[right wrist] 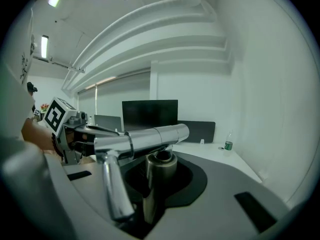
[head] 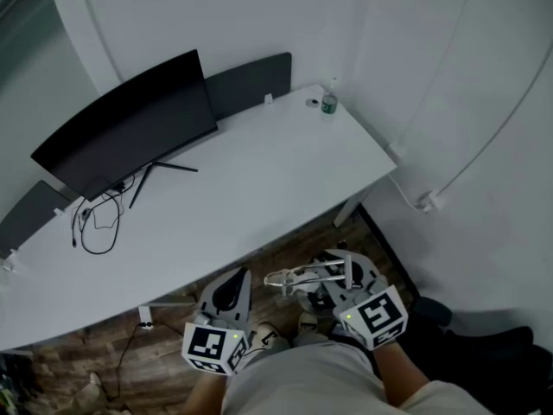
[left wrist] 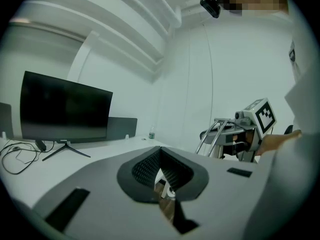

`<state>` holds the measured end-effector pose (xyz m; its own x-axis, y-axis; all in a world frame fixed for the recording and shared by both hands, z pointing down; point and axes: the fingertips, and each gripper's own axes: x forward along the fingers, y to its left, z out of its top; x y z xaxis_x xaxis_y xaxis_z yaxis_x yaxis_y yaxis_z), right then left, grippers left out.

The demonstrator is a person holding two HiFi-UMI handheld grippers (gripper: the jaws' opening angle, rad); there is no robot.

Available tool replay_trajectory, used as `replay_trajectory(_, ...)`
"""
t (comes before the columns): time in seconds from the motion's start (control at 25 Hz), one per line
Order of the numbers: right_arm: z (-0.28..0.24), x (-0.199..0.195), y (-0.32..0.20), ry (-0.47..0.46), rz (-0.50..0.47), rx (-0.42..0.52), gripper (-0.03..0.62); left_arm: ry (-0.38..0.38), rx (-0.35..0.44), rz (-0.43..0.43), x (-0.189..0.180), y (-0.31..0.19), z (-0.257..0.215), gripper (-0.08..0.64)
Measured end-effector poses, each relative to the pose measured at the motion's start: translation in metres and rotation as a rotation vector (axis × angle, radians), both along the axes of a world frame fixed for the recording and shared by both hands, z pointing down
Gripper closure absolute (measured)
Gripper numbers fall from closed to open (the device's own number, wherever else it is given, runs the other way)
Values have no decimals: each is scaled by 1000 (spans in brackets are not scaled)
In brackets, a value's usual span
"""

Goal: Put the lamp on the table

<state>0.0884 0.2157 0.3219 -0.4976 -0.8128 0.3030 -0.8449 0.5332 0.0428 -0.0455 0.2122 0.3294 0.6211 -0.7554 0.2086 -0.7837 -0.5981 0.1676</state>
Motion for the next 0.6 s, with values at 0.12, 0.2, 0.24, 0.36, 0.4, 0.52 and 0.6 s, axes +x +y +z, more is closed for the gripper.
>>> replay_trajectory(0.12, -1, -5, 0, 3, 7, 1, 537, 2, 2, 12, -5, 0, -1, 558)
replay_trajectory(0.2, -2, -8, 0, 5, 14, 3, 537, 4, 4, 20, -9, 1, -1, 558)
replay_trajectory(0.24, -2, -9, 0, 4, 19, 4, 537, 4, 4, 24, -11, 2, -1, 558)
replay_trajectory(0.36, -3, -13, 0, 2, 36, 8, 537, -2, 1, 40, -19, 5, 2, 558)
replay_trajectory(0.4, -4, -15, 0, 1, 41, 12, 537, -4, 0, 45, -22, 6, 3, 558)
replay_trajectory(0.52, -5, -20, -2, 2, 54, 21, 537, 0, 1, 51, -32, 7, 7, 558)
replay_trajectory(0.6, -5, -22, -3, 6, 60, 23, 537, 6, 2, 52, -37, 8, 8, 558)
